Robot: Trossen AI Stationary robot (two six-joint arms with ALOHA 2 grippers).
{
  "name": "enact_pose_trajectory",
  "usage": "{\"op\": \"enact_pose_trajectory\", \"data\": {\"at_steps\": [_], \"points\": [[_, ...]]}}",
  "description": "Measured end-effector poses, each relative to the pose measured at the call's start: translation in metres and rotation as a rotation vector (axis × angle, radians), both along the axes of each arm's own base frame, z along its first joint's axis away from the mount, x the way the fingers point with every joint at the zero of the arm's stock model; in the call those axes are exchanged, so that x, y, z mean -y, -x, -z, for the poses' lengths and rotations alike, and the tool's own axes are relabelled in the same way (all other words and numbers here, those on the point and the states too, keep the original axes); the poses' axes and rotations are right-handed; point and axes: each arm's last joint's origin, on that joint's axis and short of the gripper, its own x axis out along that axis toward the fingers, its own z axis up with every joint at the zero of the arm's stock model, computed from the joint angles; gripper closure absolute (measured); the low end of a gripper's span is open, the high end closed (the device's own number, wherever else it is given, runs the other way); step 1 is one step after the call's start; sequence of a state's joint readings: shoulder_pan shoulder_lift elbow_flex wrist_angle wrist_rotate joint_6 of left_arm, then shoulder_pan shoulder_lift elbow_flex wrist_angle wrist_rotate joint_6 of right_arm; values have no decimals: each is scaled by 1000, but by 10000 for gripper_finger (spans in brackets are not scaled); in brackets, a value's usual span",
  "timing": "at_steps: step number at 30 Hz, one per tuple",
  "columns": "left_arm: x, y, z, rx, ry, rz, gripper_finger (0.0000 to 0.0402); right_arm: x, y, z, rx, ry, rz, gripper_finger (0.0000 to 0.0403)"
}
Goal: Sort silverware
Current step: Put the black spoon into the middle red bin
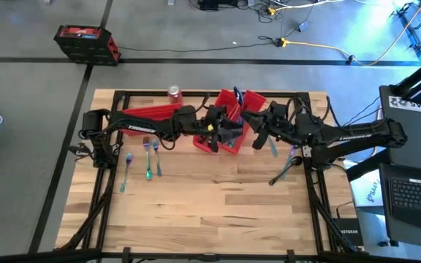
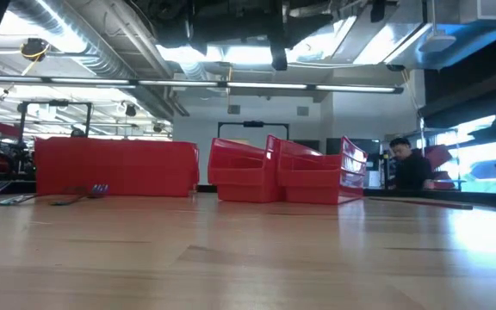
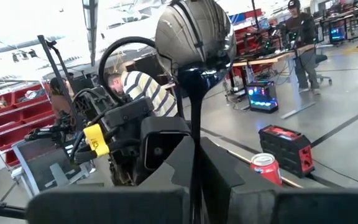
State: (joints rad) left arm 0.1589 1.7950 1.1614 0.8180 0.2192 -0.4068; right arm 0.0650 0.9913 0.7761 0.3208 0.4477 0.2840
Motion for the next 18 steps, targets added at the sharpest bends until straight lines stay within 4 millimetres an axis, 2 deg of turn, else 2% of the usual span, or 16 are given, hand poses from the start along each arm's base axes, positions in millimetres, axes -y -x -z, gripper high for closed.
{"op": "enact_pose_trajectory", "data": {"at_steps": [18], "points": [[-4, 1, -2, 29, -9, 79, 242, -1, -13, 11, -27, -58, -19, 403]]}}
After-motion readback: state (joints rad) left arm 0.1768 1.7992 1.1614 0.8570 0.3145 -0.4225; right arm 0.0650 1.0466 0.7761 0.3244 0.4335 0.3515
